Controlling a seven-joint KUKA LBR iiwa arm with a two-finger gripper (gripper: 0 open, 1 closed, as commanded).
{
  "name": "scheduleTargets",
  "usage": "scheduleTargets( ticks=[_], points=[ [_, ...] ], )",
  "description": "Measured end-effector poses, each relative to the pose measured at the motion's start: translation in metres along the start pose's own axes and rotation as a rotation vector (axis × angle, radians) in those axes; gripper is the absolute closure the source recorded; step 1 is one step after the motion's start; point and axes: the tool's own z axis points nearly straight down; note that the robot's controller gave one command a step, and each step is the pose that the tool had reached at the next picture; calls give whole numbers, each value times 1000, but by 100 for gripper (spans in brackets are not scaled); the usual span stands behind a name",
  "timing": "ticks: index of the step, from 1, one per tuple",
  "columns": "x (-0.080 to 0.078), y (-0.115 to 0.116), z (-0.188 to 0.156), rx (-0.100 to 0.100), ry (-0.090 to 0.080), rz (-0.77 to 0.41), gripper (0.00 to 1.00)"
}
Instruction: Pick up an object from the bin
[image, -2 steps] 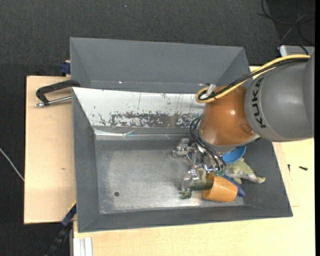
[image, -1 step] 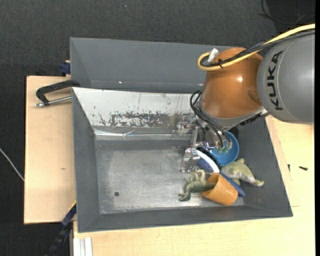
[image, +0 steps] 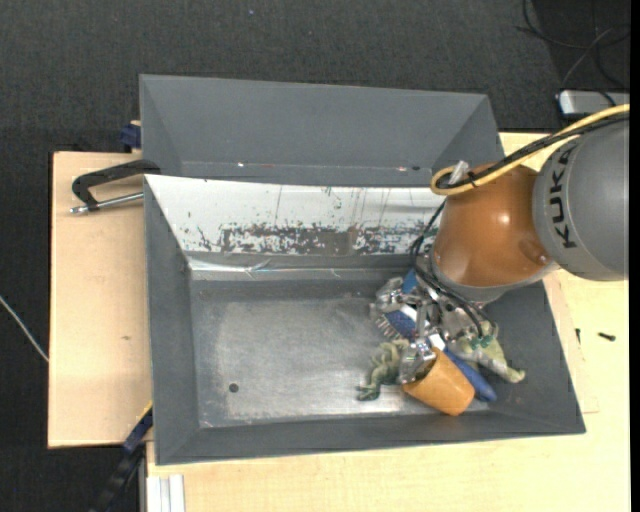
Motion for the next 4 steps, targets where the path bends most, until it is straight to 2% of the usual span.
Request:
scheduleTargets(
  ticks=[1, 2, 3, 4],
  points=[
    [-2, 3, -4, -2, -2, -2, 100],
    [1, 13, -108, 3, -16, -27, 100],
    [3, 13, -103, 0, -7, -26, 0],
    [2, -19, -25, 12, -35, -310, 0]
  ],
)
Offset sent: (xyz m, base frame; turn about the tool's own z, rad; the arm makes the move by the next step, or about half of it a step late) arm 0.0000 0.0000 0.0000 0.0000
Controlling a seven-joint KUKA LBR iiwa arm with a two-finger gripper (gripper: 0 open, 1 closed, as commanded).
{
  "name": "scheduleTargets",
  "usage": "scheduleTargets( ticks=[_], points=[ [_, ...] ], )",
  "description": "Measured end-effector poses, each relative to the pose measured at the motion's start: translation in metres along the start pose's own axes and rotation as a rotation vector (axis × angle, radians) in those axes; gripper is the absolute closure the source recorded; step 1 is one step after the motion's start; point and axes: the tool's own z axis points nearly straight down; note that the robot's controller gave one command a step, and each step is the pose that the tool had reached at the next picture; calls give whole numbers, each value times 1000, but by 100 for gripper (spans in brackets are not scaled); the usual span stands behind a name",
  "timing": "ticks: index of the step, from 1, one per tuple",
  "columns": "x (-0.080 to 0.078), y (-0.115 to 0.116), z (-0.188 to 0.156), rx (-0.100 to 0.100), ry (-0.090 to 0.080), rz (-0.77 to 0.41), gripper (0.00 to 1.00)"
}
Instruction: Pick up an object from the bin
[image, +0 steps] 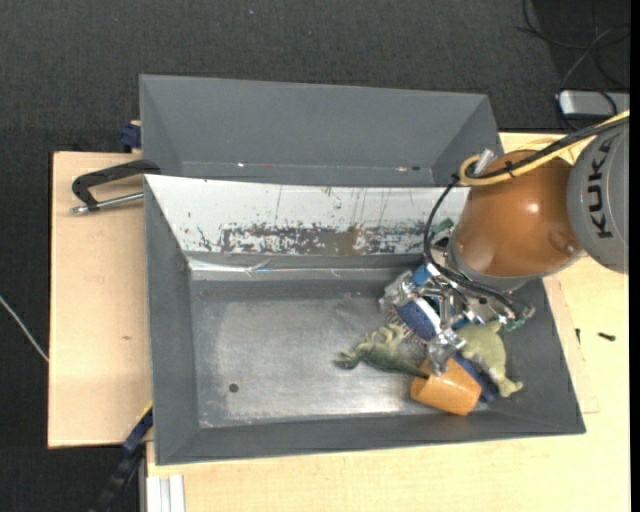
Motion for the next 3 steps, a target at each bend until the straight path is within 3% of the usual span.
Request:
scheduleTargets(
  ticks=[1, 2, 3],
  points=[
    [-25, -29, 9, -2, 3, 224, 0],
    [8, -17, 48, -11, 22, 365, 0],
    [7, -19, 47, -6, 14, 366, 100]
  ],
)
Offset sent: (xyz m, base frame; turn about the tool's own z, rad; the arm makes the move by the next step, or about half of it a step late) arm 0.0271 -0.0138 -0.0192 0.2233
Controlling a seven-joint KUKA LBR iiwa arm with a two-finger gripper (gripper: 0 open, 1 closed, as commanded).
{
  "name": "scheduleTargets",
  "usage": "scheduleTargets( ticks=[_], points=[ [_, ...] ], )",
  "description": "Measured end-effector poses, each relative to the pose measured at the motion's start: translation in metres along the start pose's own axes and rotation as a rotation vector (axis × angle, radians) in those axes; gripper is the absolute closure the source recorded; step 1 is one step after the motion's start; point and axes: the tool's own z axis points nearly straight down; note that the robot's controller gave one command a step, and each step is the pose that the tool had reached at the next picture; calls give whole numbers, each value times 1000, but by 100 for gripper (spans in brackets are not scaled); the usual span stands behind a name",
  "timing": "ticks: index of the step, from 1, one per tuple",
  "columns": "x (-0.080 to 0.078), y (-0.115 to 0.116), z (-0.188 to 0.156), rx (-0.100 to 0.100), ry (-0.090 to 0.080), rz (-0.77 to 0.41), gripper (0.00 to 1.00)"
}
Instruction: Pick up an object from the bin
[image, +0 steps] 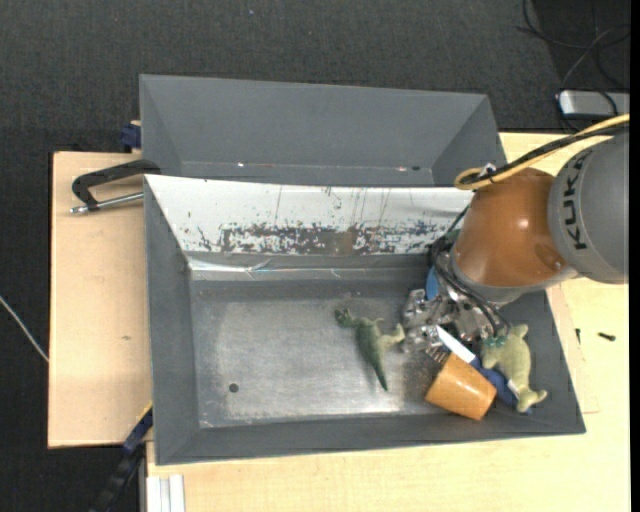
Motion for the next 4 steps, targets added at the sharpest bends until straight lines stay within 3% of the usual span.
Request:
scheduleTargets(
  ticks=[1, 2, 3, 4],
  points=[
    [-24, 22, -126, 0, 4, -206, 100],
    [-22, 22, -122, -3, 12, -204, 0],
    [26, 60, -23, 2, -4, -301, 0],
    [-35, 52, -41, -3, 7, -439, 0]
  ],
)
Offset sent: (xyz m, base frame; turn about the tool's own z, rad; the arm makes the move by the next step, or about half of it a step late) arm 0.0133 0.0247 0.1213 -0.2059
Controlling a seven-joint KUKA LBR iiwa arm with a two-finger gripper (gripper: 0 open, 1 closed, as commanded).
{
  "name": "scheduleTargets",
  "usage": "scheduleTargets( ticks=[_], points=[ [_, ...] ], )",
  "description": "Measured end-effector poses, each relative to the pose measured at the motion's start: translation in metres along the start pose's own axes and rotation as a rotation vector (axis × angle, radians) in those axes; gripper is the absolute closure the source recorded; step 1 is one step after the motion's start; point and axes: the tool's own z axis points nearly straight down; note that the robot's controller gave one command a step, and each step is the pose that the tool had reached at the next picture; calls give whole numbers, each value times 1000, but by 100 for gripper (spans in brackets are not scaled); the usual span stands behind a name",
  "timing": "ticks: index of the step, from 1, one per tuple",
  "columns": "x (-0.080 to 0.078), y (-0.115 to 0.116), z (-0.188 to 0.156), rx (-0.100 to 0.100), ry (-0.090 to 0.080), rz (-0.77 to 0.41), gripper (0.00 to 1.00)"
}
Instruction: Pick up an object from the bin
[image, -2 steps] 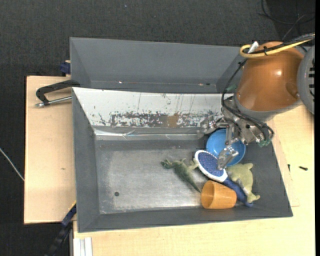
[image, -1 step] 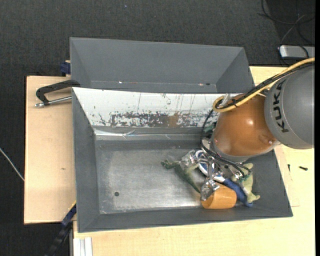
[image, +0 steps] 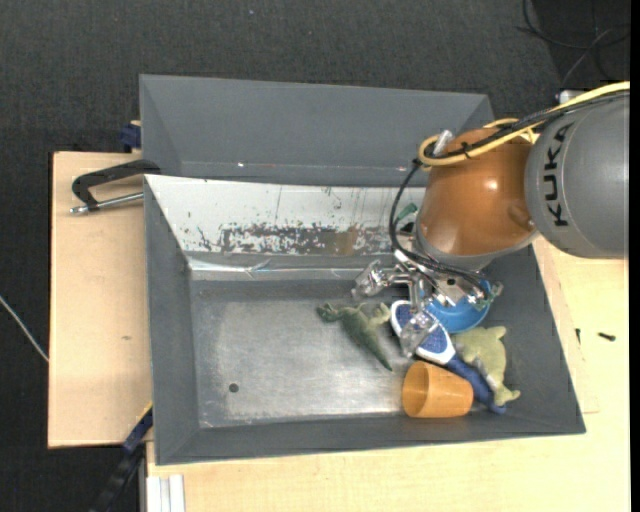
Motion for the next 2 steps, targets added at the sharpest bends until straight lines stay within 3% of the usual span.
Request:
scheduleTargets(
  ticks=[1, 2],
  points=[
    [-12, -2, 45, -4, 4, -21, 0],
    [-14, -3, 41, -1, 0, -21, 100]
  ],
)
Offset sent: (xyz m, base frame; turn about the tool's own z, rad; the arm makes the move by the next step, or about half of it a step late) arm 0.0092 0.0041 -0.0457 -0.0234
